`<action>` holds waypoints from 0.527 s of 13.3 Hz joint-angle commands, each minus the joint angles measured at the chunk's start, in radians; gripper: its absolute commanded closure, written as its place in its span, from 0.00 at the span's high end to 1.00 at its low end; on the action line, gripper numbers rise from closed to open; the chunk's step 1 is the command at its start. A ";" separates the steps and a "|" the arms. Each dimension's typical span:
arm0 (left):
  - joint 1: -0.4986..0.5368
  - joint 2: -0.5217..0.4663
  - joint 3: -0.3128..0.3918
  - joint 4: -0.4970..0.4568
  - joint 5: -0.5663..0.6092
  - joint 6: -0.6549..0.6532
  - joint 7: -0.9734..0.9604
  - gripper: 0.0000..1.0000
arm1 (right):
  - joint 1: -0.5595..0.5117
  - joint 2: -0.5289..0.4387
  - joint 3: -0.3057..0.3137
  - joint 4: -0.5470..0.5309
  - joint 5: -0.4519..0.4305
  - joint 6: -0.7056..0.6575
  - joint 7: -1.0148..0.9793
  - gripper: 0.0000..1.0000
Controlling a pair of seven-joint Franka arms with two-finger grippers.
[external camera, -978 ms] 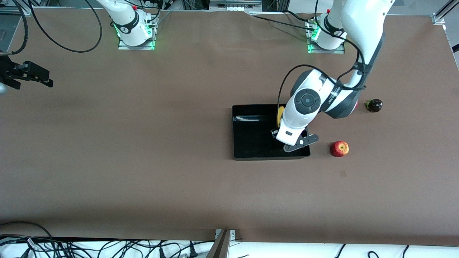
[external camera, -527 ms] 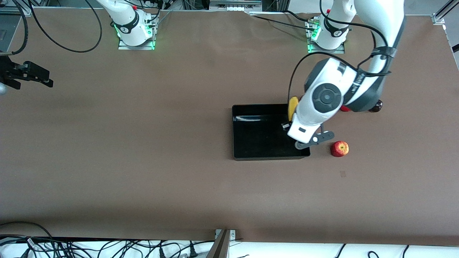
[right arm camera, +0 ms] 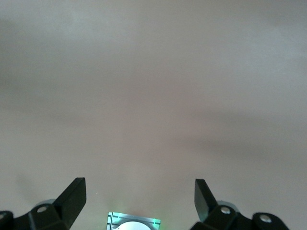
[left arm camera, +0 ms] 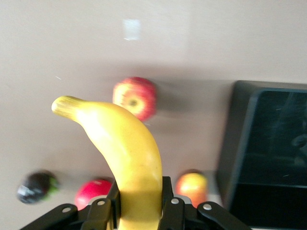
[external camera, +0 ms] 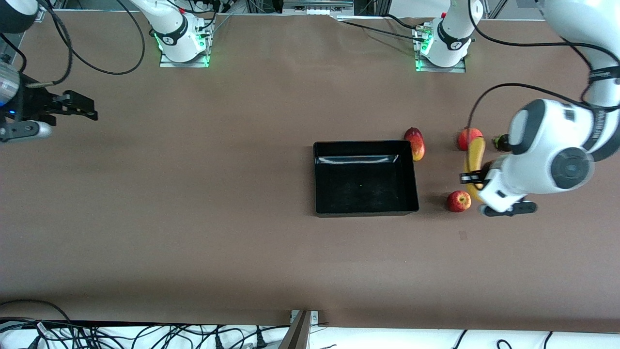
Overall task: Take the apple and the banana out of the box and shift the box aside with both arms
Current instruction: 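Lower the banana beside the apple while the right gripper grasps the tray rim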
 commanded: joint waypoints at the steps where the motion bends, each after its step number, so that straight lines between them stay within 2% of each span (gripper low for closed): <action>1: 0.066 -0.004 0.026 -0.004 0.035 0.021 0.176 0.00 | 0.055 0.022 0.005 0.027 0.002 -0.017 0.002 1.00; 3: 0.069 0.005 0.080 -0.051 0.025 0.154 0.249 0.00 | 0.138 0.040 0.004 0.032 -0.003 0.004 0.034 1.00; 5: 0.086 0.001 0.083 -0.134 0.025 0.300 0.256 0.00 | 0.195 0.076 0.005 0.031 0.008 0.047 0.104 1.00; 7: 0.094 0.024 0.083 -0.151 0.023 0.362 0.256 0.00 | 0.278 0.167 0.014 0.034 0.060 0.146 0.149 1.00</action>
